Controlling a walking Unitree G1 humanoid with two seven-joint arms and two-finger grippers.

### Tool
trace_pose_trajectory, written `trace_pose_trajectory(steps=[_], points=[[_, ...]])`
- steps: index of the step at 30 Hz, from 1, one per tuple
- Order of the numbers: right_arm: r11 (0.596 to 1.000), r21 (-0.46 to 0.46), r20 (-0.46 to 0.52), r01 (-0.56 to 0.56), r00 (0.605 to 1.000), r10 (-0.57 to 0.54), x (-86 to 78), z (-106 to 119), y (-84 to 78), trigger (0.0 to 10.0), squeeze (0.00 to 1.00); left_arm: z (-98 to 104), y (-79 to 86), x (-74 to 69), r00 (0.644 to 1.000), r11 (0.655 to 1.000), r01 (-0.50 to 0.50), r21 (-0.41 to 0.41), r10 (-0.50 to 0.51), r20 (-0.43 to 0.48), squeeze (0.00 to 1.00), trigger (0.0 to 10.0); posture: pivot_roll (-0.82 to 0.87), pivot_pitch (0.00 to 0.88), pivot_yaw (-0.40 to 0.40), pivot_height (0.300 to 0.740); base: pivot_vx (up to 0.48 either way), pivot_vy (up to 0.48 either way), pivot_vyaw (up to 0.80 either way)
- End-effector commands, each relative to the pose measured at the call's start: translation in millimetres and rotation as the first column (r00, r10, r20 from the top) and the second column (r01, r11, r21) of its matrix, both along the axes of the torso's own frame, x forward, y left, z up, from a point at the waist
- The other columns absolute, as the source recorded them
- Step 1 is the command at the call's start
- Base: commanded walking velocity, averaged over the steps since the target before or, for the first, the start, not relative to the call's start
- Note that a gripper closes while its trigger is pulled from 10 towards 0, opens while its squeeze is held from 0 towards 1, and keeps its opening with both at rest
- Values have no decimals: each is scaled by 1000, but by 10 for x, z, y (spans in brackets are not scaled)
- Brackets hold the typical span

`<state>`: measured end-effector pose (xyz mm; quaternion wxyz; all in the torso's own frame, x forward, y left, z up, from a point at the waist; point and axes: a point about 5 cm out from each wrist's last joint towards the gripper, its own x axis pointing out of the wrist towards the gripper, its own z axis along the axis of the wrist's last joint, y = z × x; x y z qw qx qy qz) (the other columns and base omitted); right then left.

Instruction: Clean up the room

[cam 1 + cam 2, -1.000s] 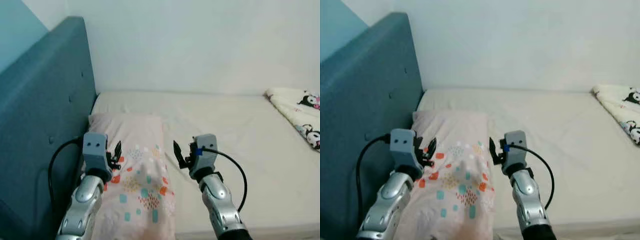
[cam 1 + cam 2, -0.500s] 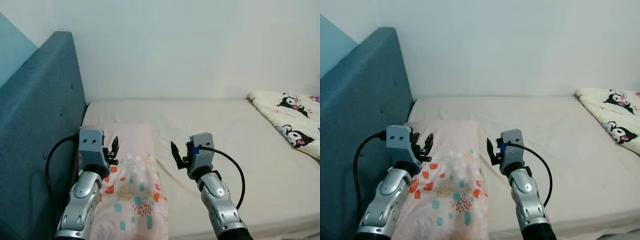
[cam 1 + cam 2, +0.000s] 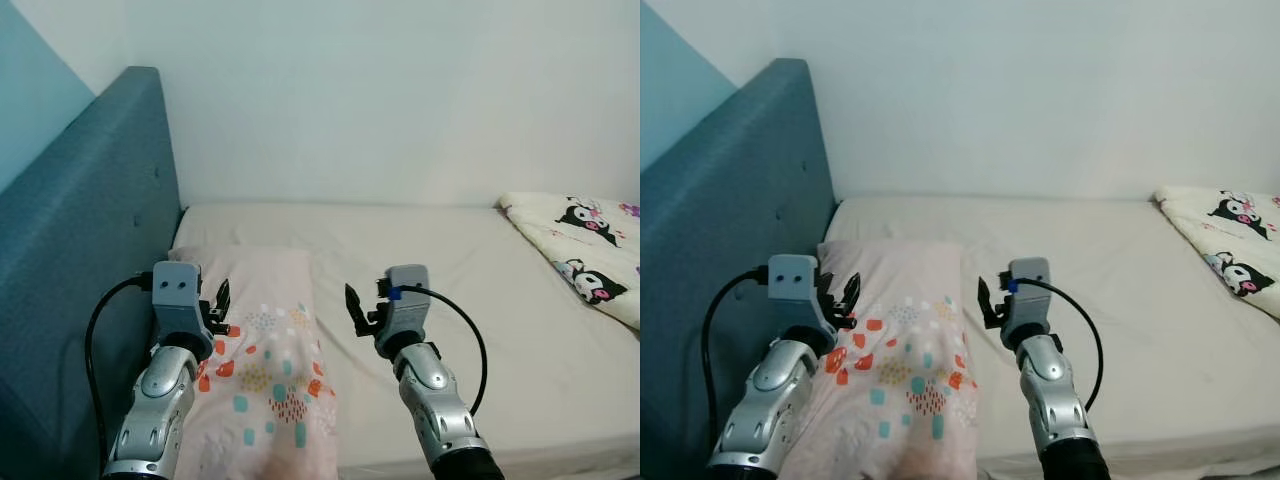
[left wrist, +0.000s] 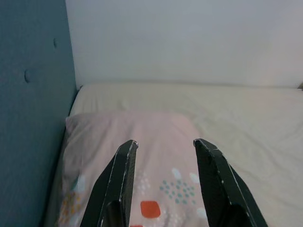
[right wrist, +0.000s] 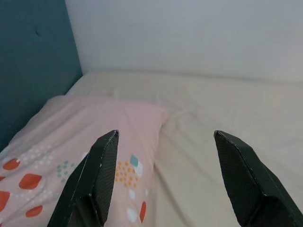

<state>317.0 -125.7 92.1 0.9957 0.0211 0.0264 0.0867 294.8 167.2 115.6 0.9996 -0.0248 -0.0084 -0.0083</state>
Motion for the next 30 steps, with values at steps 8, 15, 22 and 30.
trace_pose_trajectory(steps=[8, 15, 22, 30], points=[[994, 10, -69, 110, 992, -109, -39, -161, -118, 10000, 0, -113, -124, 3, 997, 998, 41, -50, -44, -63, 0, 10000, 67, 0, -70, 740, 0, 0, 0], [991, 5, -52, 135, 990, -134, -29, -113, -206, 10000, 0, -55, -146, 86, 997, 997, 56, -60, -59, -50, 0, 10000, 37, 0, -62, 740, 0, 0, 0], [991, -23, -65, 131, 989, -133, -41, -123, -266, 10000, 0, -63, -198, 104, 996, 996, 79, -29, -80, -46, 0, 10000, 29, 0, -78, 740, 0, 0, 0], [995, -71, -49, 72, 996, -76, -13, -97, -249, 10000, 0, -92, -198, -3, 998, 997, 47, -57, -49, -39, 0, 10000, 46, 0, -132, 740, 0, 0, 0]])
